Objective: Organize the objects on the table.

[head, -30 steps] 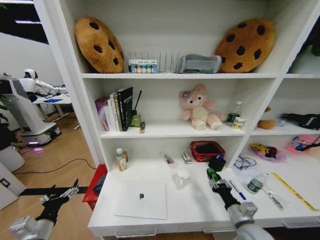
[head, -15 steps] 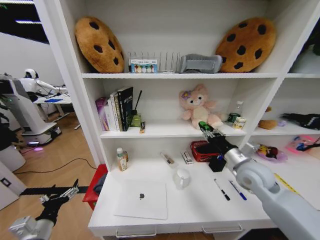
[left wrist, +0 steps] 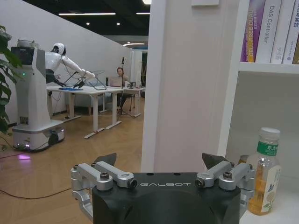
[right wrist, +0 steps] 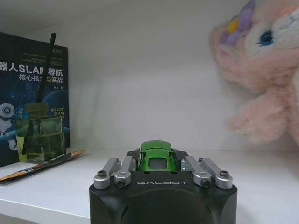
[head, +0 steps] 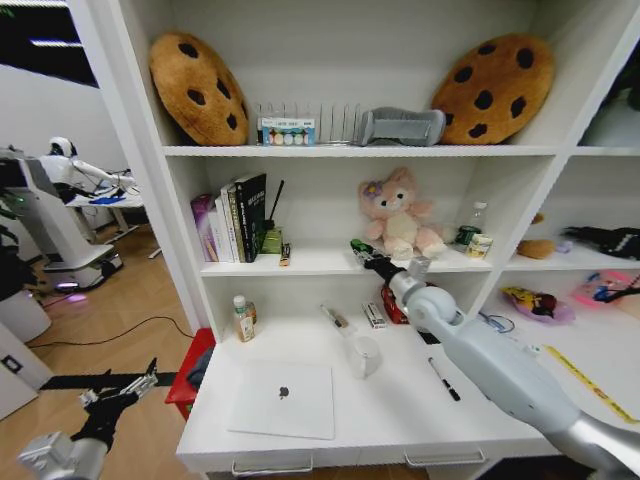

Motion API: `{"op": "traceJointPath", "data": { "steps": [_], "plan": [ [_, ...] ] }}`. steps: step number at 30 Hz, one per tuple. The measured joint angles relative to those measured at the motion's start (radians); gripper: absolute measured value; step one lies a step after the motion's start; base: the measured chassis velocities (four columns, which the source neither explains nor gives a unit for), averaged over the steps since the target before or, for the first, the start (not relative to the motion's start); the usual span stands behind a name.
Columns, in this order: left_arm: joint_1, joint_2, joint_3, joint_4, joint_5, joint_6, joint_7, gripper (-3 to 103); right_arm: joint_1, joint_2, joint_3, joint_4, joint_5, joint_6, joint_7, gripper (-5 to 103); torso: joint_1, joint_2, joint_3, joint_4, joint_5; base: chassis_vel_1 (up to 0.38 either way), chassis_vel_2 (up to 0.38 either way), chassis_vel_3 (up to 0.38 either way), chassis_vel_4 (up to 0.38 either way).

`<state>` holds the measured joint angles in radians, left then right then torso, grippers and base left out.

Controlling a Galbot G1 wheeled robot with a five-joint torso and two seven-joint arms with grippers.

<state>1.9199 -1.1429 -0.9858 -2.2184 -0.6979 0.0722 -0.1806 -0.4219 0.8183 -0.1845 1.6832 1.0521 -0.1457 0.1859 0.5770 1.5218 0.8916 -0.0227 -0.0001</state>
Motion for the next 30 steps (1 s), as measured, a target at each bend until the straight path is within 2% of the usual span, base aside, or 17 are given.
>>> {"op": "traceJointPath", "data": {
  "steps": [8, 10, 12, 13, 14, 16, 17, 18, 19, 21, 22, 24, 25, 27, 29, 30],
  "plan": [
    [0.000, 0.000, 0.000, 0.000, 0.000, 0.000, 0.000, 100, 0.048, 0.016, -0.038, -0.031, 0.014, -0.022, 0.021, 35, 0.000, 0.000, 0.000, -0.0005, 0.0001, 0.000, 0.000, 0.000, 0.000],
    [0.000, 0.000, 0.000, 0.000, 0.000, 0.000, 0.000, 100, 0.046, 0.012, -0.035, -0.031, 0.015, -0.027, 0.022, 46, 0.000, 0.000, 0.000, -0.0003, 0.0000, 0.000, 0.000, 0.000, 0.000],
    [0.000, 0.000, 0.000, 0.000, 0.000, 0.000, 0.000, 100, 0.041, 0.011, -0.032, -0.030, 0.015, -0.028, 0.022, 46, 0.000, 0.000, 0.000, -0.0003, 0.0000, 0.000, 0.000, 0.000, 0.000],
    [0.000, 0.000, 0.000, 0.000, 0.000, 0.000, 0.000, 100, 0.034, 0.009, -0.025, -0.024, 0.015, -0.029, 0.028, 57, 0.000, 0.000, 0.000, -0.0003, 0.0001, 0.000, 0.000, 0.000, 0.000],
    [0.000, 0.000, 0.000, 0.000, 0.000, 0.000, 0.000, 100, 0.026, 0.008, -0.016, -0.016, 0.015, -0.031, 0.035, 62, 0.000, 0.000, 0.000, -0.0003, 0.0001, 0.000, 0.000, 0.000, 0.000],
    [0.000, 0.000, 0.000, 0.000, 0.000, 0.000, 0.000, 100, 0.023, 0.007, -0.012, -0.010, 0.015, -0.032, 0.038, 62, 0.000, 0.000, 0.000, -0.0003, 0.0001, 0.000, 0.000, 0.000, 0.000],
    [0.000, 0.000, 0.000, 0.000, 0.000, 0.000, 0.001, 100, 0.013, 0.004, 0.002, 0.009, 0.016, -0.035, 0.046, 68, 0.000, 0.000, 0.000, -0.0003, 0.0002, 0.000, 0.000, 0.000, 0.000],
    [0.000, 0.000, 0.000, 0.000, 0.000, 0.000, 0.001, 100, 0.013, 0.004, 0.002, 0.009, 0.016, -0.035, 0.046, 68, 0.000, 0.000, 0.000, -0.0003, 0.0002, 0.000, 0.000, 0.000, 0.000],
    [0.000, 0.000, 0.000, 0.000, 0.000, 0.000, 0.000, 100, 0.006, -0.001, 0.014, 0.025, 0.016, -0.036, 0.052, 73, 0.000, 0.000, 0.000, -0.0001, 0.0001, 0.000, 0.000, 0.000, 0.000],
    [0.000, 0.000, 0.000, 0.000, 0.000, 0.000, 0.001, 100, -0.047, -0.028, 0.082, 0.114, 0.033, -0.049, 0.076, 84, 0.000, 0.000, 0.000, 0.0001, 0.0001, 0.000, 0.000, 0.000, 0.000],
    [0.000, 0.000, 0.000, 0.000, 0.000, 0.000, 0.001, 100, -0.047, -0.028, 0.082, 0.114, 0.033, -0.049, 0.076, 84, 0.000, 0.000, 0.000, 0.0001, 0.0001, 0.000, 0.000, 0.000, 0.000],
    [0.000, 0.000, 0.000, 0.000, 0.000, 0.000, 0.001, 100, -0.145, -0.071, 0.185, 0.230, 0.037, -0.054, 0.093, 95, 0.000, 0.000, 0.000, -0.0001, 0.0000, 0.000, 0.000, 0.000, 0.000],
    [0.000, 0.000, 0.000, 0.000, 0.000, 0.000, 0.001, 100, -0.145, -0.071, 0.185, 0.230, 0.037, -0.054, 0.093, 95, 0.000, 0.000, 0.000, -0.0001, 0.0000, 0.000, 0.000, 0.000, 0.000],
    [0.000, 0.000, 0.000, 0.000, 0.000, 0.000, 0.001, 100, -0.323, -0.121, 0.320, 0.383, -0.010, -0.053, 0.104, 100, 0.000, 0.000, 0.000, -0.0004, -0.0001, 0.000, 0.000, 0.000, 0.000],
    [0.000, 0.000, 0.000, 0.000, 0.000, 0.000, 0.001, 100, -0.373, -0.129, 0.356, 0.413, -0.026, -0.051, 0.104, 100, 0.000, 0.000, 0.000, -0.0005, 0.0002, 0.000, 0.000, 0.000, 0.000],
    [0.000, 0.000, 0.000, 0.000, 0.000, 0.000, 0.001, 100, -0.509, -0.136, 0.458, 0.484, -0.067, -0.044, 0.098, 100, 0.000, 0.000, 0.000, -0.0006, 0.0005, 0.000, 0.000, 0.000, 0.000]
  ]
}}
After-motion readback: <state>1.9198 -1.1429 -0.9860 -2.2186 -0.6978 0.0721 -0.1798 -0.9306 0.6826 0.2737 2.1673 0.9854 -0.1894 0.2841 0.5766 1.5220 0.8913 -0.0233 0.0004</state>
